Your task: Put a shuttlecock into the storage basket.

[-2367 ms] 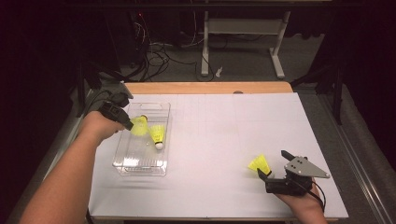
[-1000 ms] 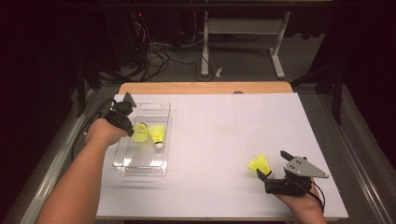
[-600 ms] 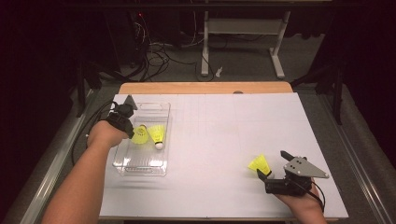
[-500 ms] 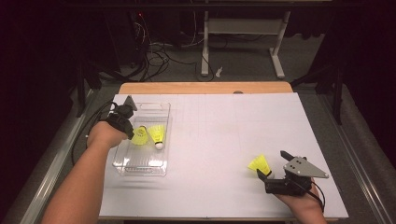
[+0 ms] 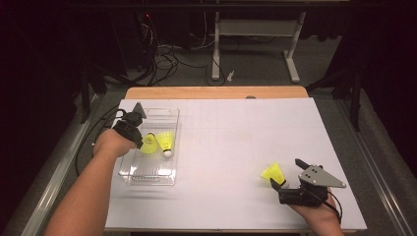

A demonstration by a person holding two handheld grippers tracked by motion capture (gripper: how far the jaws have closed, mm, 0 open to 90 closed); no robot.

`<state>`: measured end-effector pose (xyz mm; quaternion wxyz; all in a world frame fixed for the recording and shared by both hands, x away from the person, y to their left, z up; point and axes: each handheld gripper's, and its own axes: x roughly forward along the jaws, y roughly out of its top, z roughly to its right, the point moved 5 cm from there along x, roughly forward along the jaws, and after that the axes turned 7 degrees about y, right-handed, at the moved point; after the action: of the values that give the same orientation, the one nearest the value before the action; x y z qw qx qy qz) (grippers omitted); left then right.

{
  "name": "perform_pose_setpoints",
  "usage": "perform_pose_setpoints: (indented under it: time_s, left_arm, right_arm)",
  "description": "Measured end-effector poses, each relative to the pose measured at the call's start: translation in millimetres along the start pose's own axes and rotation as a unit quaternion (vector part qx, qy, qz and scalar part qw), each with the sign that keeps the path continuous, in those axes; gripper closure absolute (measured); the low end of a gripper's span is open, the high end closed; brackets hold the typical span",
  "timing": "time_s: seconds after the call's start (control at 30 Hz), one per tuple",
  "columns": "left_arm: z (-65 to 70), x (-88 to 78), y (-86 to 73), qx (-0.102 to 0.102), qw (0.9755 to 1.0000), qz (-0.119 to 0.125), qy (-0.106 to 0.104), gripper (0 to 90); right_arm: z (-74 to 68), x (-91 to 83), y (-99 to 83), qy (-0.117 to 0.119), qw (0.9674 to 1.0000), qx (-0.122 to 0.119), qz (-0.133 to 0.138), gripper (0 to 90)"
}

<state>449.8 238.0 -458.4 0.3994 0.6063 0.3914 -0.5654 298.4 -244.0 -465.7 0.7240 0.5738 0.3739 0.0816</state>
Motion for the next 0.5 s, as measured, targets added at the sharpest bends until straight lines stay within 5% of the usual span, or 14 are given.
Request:
perform_pose_setpoints:
  time_s: [0.5]
  left_arm:
    - [5.8,-6.8,-4.2,0.008,0.9999,-0.004,-0.011,75.1]
  right_arm:
    - [-0.8,-0.2,1.0,0.001,1.0,-0.001,0.002,0.5]
